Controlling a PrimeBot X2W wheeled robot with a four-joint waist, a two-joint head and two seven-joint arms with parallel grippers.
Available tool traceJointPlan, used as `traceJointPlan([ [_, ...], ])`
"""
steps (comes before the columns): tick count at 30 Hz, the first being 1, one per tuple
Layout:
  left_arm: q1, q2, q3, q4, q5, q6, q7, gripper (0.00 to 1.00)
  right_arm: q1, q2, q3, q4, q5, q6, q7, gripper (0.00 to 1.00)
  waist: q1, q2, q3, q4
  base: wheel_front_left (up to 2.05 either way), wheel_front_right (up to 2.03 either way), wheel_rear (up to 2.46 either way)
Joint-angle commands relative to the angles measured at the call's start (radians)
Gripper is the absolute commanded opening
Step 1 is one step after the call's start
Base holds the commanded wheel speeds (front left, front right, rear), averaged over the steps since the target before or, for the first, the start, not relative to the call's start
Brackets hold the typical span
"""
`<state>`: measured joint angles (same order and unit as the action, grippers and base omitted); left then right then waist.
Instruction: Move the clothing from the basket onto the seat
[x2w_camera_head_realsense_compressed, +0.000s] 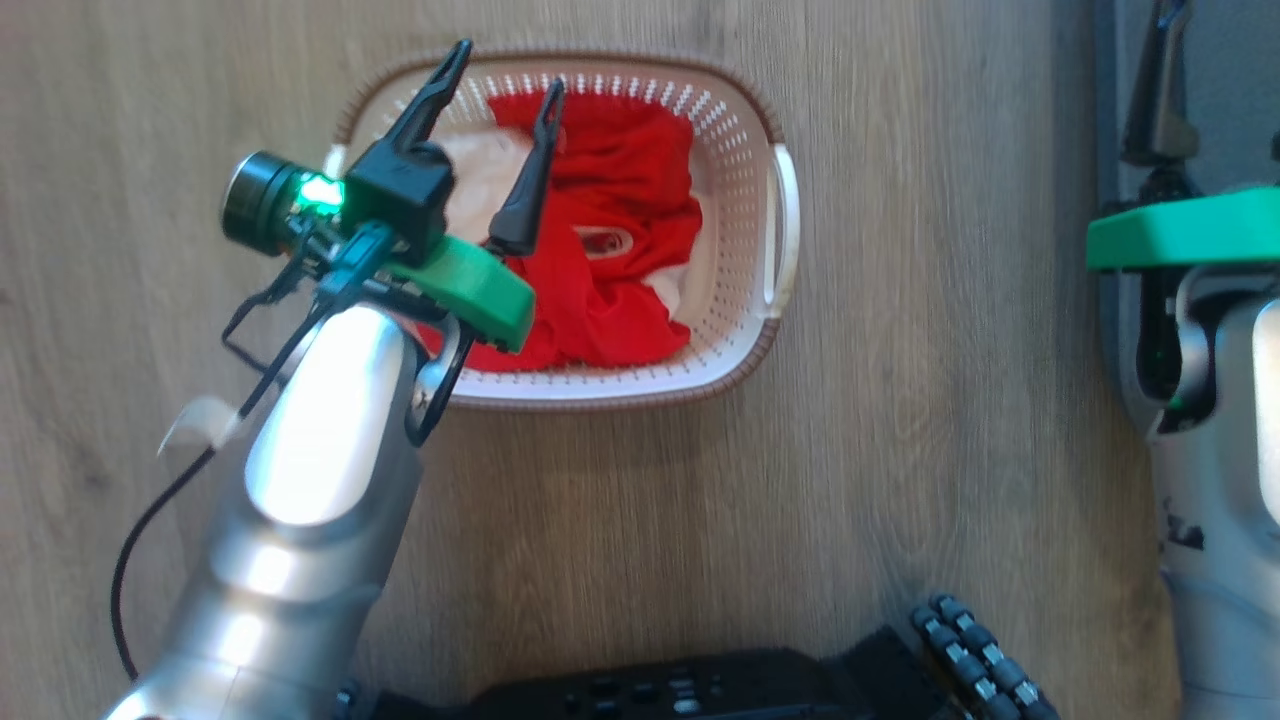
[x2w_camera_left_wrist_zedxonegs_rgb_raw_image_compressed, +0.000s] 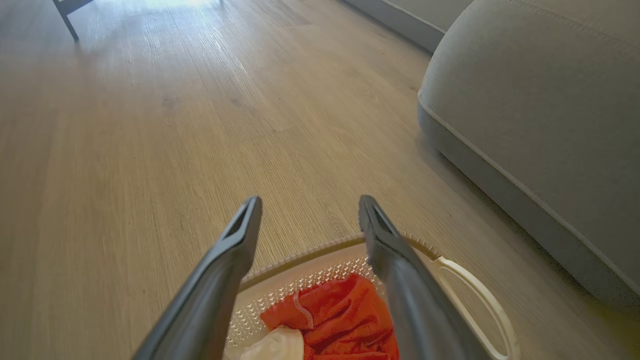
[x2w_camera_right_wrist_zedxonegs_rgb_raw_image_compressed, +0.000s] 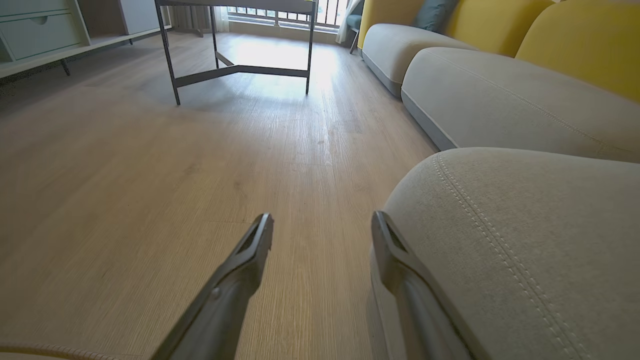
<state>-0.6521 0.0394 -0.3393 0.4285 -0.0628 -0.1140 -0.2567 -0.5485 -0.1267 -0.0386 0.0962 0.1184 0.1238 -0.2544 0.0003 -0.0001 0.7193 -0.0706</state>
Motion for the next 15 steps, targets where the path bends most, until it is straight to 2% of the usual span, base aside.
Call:
traceJointPlan([
  [1, -0.027, 0.011, 0.0, 0.008, 0.013, 0.001, 0.0, 1.0, 0.0, 0.013, 0.01, -0.036, 0.005, 0.007, -0.007, 1.0, -0.0003, 0.0001, 0.072, -0.025, 0.0, 0.0, 0.0],
  [7, -0.117, 0.011, -0.08, 0.112, 0.008, 0.016, 0.055, 1.0, -0.018, 0.024, 0.022, -0.045, 0.009, 0.007, -0.007, 1.0, -0.0003, 0.0001, 0.119, -0.047, 0.0, 0.0, 0.0],
  [15, -0.239, 0.011, -0.164, 0.306, -0.027, 0.063, 0.232, 1.0, -0.017, 0.039, 0.041, -0.056, 0.018, 0.007, -0.007, 1.0, -0.0003, 0.0001, 0.163, -0.091, 0.0, 0.0, 0.0],
])
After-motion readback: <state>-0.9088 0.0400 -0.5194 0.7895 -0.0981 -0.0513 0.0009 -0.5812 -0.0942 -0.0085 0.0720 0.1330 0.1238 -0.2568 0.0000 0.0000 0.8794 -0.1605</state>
